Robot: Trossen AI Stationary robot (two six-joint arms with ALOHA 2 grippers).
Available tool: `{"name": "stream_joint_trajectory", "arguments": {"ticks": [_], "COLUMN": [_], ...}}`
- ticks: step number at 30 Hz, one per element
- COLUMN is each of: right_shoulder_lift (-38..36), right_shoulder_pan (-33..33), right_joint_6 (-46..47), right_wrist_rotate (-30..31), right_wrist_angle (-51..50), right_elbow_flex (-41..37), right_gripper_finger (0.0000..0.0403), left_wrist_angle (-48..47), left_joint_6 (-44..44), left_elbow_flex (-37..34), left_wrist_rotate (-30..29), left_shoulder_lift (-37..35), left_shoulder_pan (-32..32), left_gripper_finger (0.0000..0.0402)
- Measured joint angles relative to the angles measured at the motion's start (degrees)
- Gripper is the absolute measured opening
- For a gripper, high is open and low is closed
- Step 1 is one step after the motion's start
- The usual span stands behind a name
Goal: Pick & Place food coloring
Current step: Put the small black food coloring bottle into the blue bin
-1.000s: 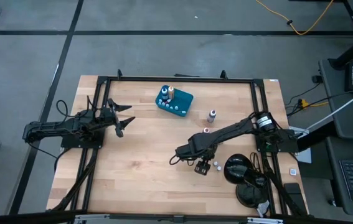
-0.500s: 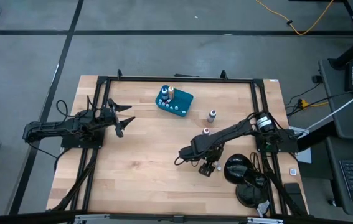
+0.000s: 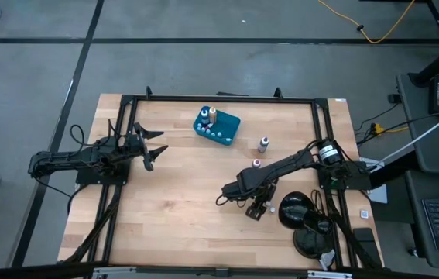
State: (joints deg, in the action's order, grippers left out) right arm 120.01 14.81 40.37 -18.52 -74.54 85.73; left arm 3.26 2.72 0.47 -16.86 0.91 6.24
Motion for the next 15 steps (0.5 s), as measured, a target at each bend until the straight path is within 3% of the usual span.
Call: {"name": "stream_joint_trajectory", "arguments": {"ticks": [7, 15], "right_shoulder_lift": [0.0, 0.0], "right_shoulder_pan": [0.0, 0.5], "right_joint_6": [0.1, 1.4], "right_wrist_rotate": [-0.7, -1.4], "right_wrist_angle": [0.0, 0.1], "right_elbow_flex": [0.0, -3.0], "right_gripper_finger": [0.0172, 0.0131], "left_wrist_angle": [0.0, 0.0], "left_joint_6": [0.0, 0.0], "left_elbow_flex": [0.0, 0.0], "left_wrist_rotate": [0.0, 0.0], "left_shoulder_lift": [0.0, 0.0], "left_shoulder_pan": [0.0, 0.0], "left_gripper_finger": [0.0267, 0.0267]}}
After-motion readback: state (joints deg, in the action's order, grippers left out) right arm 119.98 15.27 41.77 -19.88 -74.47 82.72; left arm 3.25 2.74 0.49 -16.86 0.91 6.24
